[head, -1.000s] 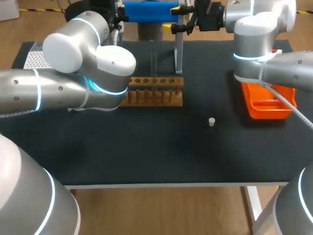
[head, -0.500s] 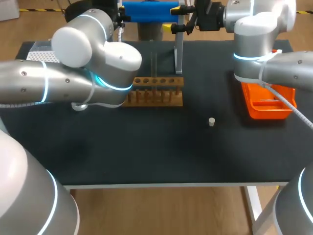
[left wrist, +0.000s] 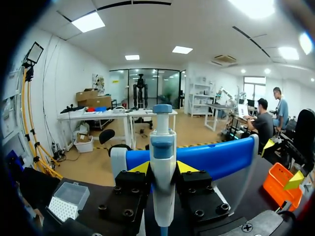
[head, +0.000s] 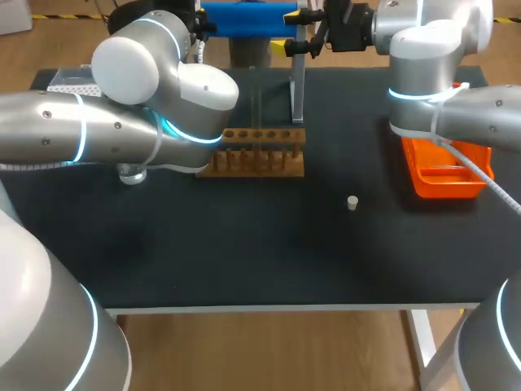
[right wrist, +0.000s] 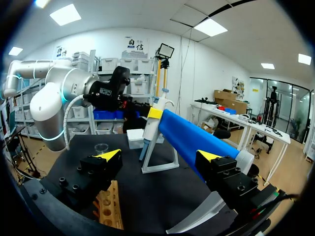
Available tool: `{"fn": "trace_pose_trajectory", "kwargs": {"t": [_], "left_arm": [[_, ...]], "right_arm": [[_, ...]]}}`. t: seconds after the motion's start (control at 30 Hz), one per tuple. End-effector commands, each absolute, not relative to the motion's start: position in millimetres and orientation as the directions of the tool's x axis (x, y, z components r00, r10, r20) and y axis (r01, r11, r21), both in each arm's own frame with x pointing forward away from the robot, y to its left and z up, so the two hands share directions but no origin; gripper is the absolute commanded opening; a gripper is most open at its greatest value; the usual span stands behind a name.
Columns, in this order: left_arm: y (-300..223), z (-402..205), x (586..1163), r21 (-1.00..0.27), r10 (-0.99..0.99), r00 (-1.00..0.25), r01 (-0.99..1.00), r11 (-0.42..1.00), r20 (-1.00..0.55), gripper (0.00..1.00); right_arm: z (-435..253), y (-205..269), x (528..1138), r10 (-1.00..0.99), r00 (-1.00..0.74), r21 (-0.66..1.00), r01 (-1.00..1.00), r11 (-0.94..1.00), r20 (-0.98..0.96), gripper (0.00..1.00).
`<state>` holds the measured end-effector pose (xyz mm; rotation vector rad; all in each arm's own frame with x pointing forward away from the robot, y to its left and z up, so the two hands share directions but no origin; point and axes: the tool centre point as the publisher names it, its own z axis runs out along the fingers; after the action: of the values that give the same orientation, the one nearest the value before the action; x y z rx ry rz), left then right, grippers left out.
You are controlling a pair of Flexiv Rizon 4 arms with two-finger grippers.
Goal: Invert the test tube, pick up the pipette, mount the tip to pipette, aspirate from beaker and dispense into the tube, eject the tip, return the pipette, and cap with the stopper.
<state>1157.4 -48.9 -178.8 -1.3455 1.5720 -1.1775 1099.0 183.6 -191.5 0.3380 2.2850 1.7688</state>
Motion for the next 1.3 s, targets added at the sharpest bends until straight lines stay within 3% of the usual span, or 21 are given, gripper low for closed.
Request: {"fn": "trace_pose_trajectory", "kwargs": {"t": [0.03,1.3], "left_arm": [[-50.5,-178.4,1164.8,-0.950,-0.985,-0.168,-0.310,0.031,0.023,0.00],[-49.1,-205.3,1169.3,-0.906,-0.994,-0.102,-0.423,0.003,0.045,0.00]], "right_arm": [[-191.6,183.9,1099.9,0.319,-0.947,0.969,0.041,0.246,-0.041,1.00],[-191.6,183.9,1099.9,0.319,-0.947,0.969,0.041,0.246,-0.041,1.00]]}}
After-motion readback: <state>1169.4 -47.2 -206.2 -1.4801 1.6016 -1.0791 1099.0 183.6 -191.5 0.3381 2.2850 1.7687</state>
